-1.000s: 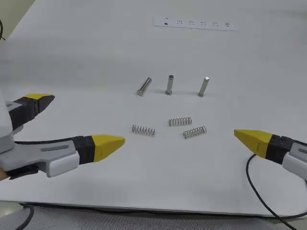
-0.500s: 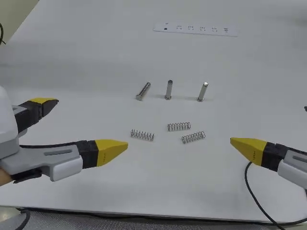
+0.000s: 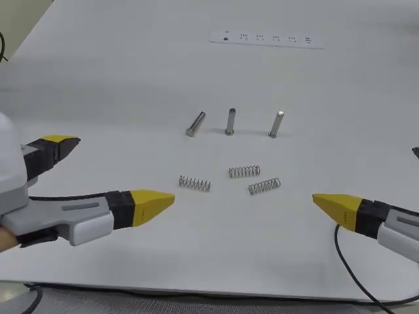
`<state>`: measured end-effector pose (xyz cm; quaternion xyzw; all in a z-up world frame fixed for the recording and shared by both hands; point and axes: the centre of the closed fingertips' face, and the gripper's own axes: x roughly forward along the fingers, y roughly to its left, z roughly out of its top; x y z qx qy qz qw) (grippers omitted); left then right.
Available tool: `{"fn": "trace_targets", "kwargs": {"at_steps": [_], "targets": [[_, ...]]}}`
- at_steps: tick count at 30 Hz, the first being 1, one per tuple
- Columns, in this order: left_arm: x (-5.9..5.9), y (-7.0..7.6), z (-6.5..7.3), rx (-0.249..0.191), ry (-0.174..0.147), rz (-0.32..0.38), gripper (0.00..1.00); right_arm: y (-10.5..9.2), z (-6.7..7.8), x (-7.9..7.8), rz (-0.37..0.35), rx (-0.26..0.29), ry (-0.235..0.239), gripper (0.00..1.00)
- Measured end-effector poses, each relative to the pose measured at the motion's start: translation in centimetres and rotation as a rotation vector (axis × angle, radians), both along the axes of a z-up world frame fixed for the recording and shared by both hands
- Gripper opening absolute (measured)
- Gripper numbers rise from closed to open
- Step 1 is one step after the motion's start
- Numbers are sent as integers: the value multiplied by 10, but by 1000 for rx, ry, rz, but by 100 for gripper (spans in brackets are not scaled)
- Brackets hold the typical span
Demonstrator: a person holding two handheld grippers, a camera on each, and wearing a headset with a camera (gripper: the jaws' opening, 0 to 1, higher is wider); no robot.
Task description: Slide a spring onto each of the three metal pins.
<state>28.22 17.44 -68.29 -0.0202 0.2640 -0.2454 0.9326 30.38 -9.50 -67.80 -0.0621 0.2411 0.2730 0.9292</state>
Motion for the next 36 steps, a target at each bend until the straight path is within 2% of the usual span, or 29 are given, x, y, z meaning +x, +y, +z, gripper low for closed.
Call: {"fn": "trace_targets", "kwargs": {"at_steps": [5,10,18,22,30,36], "targets": [[-1,0,-3,-4,27,-4,98,1,-3,-2,11,-12,5,97],[-1,0,-2,-7,23,-4,98,1,-7,-5,31,-49,6,98],[0,0,-1,-2,17,-11,98,2,-8,-7,46,-60,10,100],[0,-1,0,8,14,-19,98,0,-13,-9,59,-90,20,100],[-1,-3,-3,13,25,-29,98,-1,-18,-13,80,-128,20,100],[2,-5,-2,20,22,-44,98,-2,-18,-12,72,-116,18,100]]}}
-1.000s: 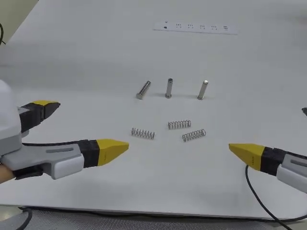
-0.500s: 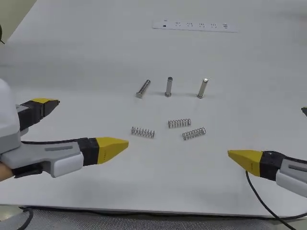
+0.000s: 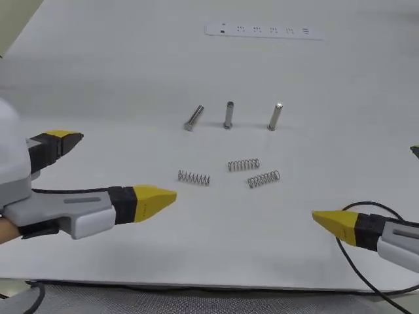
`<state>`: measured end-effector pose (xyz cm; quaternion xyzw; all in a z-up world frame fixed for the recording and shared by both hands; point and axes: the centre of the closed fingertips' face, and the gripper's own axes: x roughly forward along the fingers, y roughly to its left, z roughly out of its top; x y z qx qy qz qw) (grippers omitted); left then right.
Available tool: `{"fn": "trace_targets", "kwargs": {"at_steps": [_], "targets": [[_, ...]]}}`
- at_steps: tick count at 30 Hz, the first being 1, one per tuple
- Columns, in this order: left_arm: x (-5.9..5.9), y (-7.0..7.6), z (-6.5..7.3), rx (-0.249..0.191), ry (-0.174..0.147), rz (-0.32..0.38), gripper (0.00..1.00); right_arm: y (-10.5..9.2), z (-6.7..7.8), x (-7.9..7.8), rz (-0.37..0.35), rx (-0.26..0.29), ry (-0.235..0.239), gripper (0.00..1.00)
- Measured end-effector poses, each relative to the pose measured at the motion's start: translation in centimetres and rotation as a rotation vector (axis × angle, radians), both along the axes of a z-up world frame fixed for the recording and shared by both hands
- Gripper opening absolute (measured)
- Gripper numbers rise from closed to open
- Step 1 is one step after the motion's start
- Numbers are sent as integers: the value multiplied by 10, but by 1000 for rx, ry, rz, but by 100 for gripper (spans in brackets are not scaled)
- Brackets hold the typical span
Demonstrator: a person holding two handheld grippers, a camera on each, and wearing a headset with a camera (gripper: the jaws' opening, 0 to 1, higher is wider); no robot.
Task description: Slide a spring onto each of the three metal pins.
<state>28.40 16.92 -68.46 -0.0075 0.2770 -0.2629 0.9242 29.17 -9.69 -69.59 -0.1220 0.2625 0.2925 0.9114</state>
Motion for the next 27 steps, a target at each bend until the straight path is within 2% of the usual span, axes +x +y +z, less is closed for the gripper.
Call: {"fn": "trace_targets", "kwargs": {"at_steps": [9,17,20,22,27], "targets": [[18,-6,7,21,-12,-35,98,-2,0,2,-20,1,-5,99],[38,-25,7,26,-24,-90,98,0,-5,-1,-15,11,18,97],[44,-30,3,18,-15,-102,98,1,-6,-2,-13,16,23,97],[47,-33,-1,37,-12,-123,98,0,-6,-2,-17,16,22,97],[58,-39,3,34,-26,-148,98,1,-6,-3,-19,22,27,97]]}}
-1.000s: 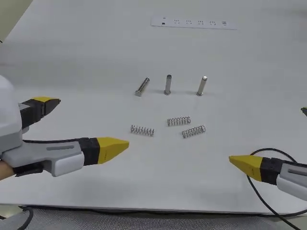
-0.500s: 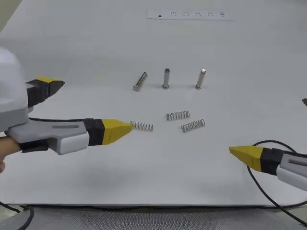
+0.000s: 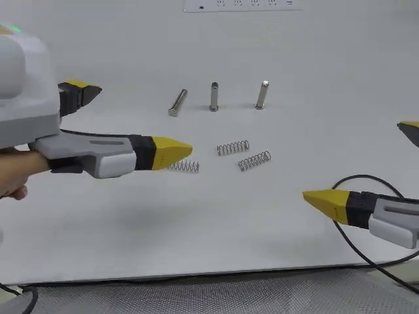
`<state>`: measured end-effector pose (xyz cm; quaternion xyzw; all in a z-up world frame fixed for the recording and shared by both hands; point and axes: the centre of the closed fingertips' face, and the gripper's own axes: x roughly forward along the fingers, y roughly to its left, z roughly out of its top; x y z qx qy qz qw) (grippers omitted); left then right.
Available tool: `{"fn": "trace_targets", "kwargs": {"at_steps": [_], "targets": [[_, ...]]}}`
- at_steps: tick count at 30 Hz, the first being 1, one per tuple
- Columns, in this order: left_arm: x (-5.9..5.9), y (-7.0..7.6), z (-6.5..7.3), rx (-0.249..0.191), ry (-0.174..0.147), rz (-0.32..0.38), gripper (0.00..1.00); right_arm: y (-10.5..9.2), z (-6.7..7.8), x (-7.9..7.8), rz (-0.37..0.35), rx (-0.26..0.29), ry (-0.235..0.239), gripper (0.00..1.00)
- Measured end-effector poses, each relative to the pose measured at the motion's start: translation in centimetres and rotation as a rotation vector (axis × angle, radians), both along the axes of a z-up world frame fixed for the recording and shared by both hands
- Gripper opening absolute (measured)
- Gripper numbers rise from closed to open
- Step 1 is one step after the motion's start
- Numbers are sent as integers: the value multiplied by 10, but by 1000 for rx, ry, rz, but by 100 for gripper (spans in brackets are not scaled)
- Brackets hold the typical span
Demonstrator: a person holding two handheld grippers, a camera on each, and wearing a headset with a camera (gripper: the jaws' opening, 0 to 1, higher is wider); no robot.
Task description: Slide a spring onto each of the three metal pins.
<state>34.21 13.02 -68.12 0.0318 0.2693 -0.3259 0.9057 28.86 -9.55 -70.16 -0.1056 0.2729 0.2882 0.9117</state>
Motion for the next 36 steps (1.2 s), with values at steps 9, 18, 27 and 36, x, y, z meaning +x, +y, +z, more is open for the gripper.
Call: {"fn": "trace_targets", "kwargs": {"at_steps": [9,18,27,36], "targets": [[23,-1,4,13,-15,-40,98,5,-4,-4,-6,15,16,96],[41,-9,10,-15,-22,-49,98,3,-2,-1,-34,40,10,96],[61,-17,1,-20,-5,-46,98,6,1,-2,-41,76,8,97],[83,-20,-9,-14,10,-60,95,2,0,0,-57,77,8,97]]}}
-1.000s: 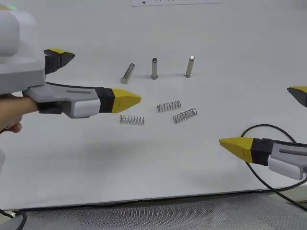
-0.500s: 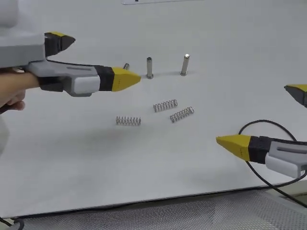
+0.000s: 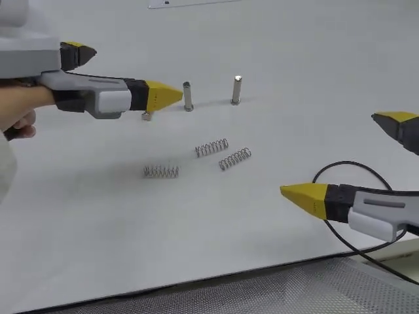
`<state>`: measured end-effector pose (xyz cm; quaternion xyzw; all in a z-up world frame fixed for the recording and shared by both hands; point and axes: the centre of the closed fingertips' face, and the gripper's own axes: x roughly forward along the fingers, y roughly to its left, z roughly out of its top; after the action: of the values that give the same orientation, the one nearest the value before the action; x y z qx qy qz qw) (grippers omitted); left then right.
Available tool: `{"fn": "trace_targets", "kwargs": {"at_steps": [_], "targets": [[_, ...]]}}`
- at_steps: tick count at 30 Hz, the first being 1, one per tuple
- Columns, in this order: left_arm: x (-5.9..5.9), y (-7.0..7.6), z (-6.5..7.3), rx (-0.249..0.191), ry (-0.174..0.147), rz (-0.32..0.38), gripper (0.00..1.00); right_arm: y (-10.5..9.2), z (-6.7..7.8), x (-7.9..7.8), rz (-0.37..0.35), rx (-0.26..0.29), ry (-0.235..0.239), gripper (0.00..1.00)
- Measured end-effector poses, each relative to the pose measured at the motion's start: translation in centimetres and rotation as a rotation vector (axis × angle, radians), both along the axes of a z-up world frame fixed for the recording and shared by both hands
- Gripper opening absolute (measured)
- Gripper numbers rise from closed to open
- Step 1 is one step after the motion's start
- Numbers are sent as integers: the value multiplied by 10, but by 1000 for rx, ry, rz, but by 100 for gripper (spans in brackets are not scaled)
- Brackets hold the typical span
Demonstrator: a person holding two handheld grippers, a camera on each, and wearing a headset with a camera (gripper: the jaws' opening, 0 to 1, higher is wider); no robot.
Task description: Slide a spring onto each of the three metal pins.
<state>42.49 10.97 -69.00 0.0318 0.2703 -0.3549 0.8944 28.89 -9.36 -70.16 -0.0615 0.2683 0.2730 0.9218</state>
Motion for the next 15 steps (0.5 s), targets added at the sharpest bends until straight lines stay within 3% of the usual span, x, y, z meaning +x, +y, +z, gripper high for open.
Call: {"fn": "trace_targets", "kwargs": {"at_steps": [7,15], "targets": [[9,2,-14,30,22,-12,91,-1,0,-1,-8,5,-1,97],[20,3,-19,46,31,-13,85,0,-1,-1,-10,7,0,97]]}}
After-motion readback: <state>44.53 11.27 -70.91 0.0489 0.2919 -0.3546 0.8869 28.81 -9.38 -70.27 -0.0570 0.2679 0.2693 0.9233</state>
